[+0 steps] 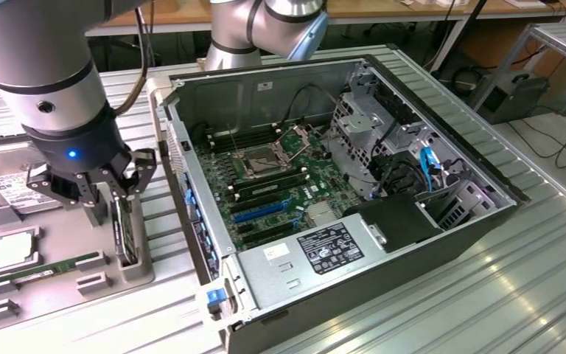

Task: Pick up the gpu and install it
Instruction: 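Pick up the gpu and move the gpu toward the slot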

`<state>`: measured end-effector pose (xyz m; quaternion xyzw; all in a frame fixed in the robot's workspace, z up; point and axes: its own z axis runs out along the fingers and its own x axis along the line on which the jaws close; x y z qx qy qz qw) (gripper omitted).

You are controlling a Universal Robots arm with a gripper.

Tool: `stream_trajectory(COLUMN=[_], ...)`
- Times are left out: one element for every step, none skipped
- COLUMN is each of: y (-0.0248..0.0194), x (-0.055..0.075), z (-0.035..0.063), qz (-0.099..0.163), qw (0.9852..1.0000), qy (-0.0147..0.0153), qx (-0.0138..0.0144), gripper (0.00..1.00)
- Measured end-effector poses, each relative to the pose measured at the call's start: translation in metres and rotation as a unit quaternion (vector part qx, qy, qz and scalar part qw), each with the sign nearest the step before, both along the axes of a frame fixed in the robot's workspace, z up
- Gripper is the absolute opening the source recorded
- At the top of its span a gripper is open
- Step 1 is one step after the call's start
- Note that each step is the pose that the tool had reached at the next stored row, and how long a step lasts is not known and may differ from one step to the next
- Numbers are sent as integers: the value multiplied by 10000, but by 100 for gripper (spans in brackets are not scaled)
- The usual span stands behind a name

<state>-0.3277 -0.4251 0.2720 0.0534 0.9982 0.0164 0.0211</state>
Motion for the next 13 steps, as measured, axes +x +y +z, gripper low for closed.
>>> stream_trajectory(y=[0, 0, 0, -1, -1, 0, 0, 1, 3, 6, 11, 22, 34], x=[-14, -28, -31, -31, -31, -31, -31, -31, -32, -32, -31, -30, -29], z=[-22, -50, -66, -81, -98, -112, -125, -139, -150, -162, -173, -184, -193], qz=[0, 0, 1, 1, 1, 1, 1, 0, 0, 0, 0, 1, 0], qw=[10000, 10000, 10000, 10000, 10000, 10000, 10000, 10000, 10000, 10000, 10000, 10000, 10000], qy=[-2, -9, -16, -21, -26, -30, -32, -35, -35, -37, -36, -37, -38], qx=[-1, 0, 0, 0, 0, 0, 0, 0, 0, 0, -1, -1, -1], gripper=[36, 36, 36, 36, 36, 36, 36, 36, 36, 36, 36, 36, 36])
